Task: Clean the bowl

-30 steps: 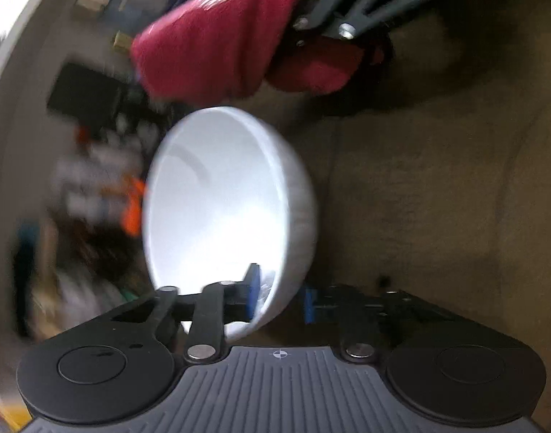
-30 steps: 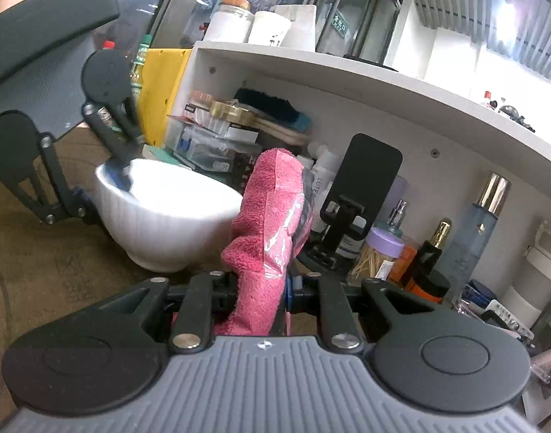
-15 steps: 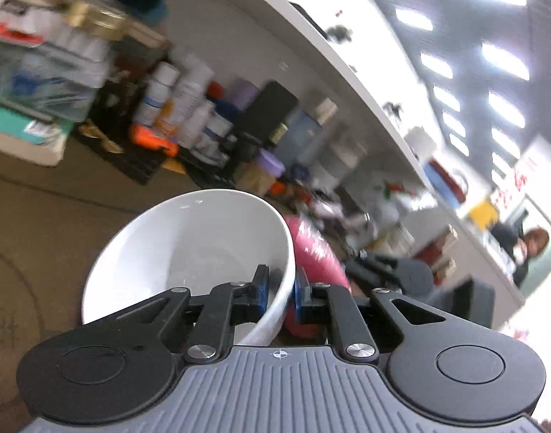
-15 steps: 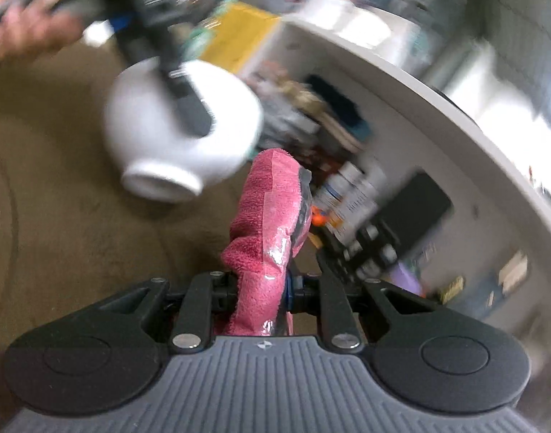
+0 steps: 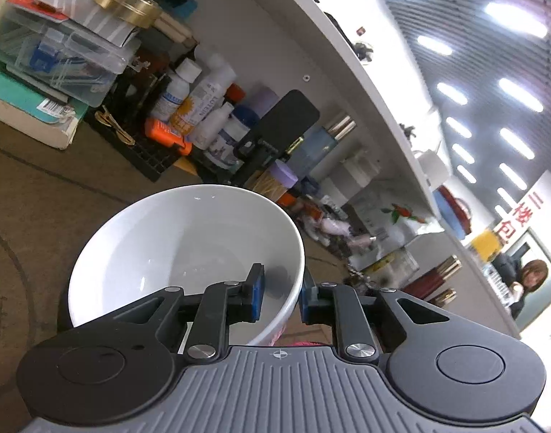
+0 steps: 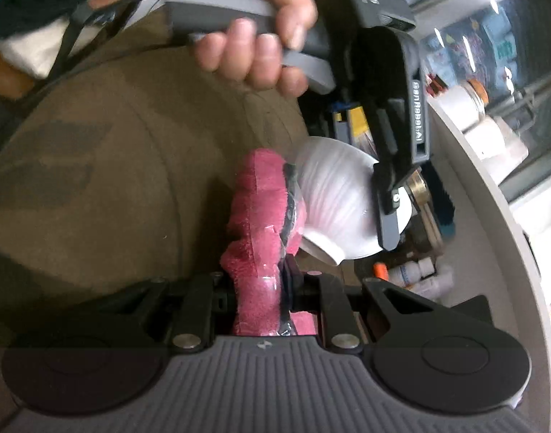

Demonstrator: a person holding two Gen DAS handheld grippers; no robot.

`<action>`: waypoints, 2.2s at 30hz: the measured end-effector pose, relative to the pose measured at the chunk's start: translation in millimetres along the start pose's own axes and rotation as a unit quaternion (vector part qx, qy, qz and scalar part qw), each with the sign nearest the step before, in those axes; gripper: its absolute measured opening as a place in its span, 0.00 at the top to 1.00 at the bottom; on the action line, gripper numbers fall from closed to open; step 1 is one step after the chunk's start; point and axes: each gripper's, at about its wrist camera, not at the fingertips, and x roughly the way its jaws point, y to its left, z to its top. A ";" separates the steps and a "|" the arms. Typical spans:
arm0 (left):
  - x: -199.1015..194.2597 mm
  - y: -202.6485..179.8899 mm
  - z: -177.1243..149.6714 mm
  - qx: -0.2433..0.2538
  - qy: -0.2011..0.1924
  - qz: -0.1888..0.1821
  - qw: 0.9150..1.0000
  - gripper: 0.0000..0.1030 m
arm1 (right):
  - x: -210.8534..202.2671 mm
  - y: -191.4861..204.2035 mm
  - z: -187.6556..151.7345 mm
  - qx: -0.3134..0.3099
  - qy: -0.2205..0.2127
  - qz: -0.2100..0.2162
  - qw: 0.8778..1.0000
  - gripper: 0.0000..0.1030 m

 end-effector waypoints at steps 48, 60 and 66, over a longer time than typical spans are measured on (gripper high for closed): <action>36.4 -66.9 -31.3 0.154 0.075 0.106 0.980 0.77 | -7.1 -84.2 -59.9 0.331 -0.016 0.192 0.924 0.82; 32.2 -72.0 -31.6 0.169 0.074 0.105 0.977 0.71 | -22.0 -78.6 -62.7 0.325 -0.011 0.199 0.924 0.82; 27.3 -77.4 -37.1 0.203 0.079 0.130 0.967 0.60 | -29.8 -94.1 -79.7 0.364 -0.005 0.149 0.920 0.82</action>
